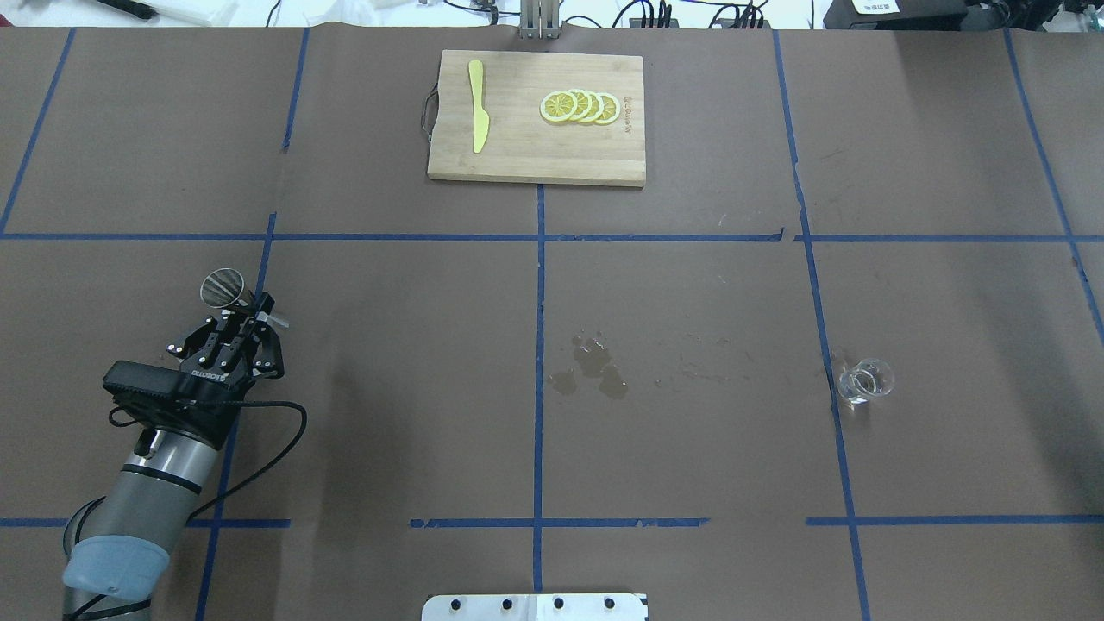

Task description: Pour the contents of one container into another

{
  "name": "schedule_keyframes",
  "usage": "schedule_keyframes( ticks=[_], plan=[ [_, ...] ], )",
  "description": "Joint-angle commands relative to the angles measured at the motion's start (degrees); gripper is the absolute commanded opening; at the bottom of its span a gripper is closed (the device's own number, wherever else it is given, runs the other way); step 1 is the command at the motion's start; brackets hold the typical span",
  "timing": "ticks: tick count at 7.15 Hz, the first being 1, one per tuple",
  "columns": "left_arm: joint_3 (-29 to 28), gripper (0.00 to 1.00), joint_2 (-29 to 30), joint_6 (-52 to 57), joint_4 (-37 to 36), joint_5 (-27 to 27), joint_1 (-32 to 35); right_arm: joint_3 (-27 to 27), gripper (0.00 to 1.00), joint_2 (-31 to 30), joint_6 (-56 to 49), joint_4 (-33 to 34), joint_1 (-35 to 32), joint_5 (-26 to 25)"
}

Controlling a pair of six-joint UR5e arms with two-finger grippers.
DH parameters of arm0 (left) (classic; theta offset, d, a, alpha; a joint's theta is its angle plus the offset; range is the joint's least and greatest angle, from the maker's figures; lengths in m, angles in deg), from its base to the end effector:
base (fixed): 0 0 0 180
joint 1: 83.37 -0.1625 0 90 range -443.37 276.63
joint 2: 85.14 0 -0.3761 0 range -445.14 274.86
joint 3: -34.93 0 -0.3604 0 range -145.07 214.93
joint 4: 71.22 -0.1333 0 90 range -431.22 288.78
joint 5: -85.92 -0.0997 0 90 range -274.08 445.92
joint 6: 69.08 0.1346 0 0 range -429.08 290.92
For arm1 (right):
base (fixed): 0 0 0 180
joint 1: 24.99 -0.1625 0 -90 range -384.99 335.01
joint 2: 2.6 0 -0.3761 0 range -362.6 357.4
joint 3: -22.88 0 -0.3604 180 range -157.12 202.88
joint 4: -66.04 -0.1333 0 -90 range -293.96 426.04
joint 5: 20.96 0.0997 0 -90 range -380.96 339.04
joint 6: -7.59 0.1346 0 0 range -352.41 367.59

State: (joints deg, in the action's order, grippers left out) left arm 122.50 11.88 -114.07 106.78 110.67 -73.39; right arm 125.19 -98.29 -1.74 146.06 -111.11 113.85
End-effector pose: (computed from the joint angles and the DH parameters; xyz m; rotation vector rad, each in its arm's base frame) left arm 0.4058 -0.3309 0.4048 1.3771 0.8289 -0.4426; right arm 0.0083 -0.4451 0.5582 0.3127 -0.7658 -0.3306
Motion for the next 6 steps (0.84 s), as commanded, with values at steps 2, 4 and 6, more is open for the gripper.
schedule_keyframes(
  ticks=[2,4,6],
  plan=[
    [4.5,0.0,4.2,12.0,0.8,9.3,3.4,0.4,1.0,0.2,7.0,-11.2,1.8,0.1],
    [4.4,0.0,9.7,16.2,0.3,13.5,5.0,0.3,1.0,0.1,16.9,-19.4,5.4,-0.2],
    [2.9,0.0,11.8,16.8,-0.2,16.6,4.9,0.4,1.0,-0.8,30.6,-32.9,11.4,-2.4]
  ],
)
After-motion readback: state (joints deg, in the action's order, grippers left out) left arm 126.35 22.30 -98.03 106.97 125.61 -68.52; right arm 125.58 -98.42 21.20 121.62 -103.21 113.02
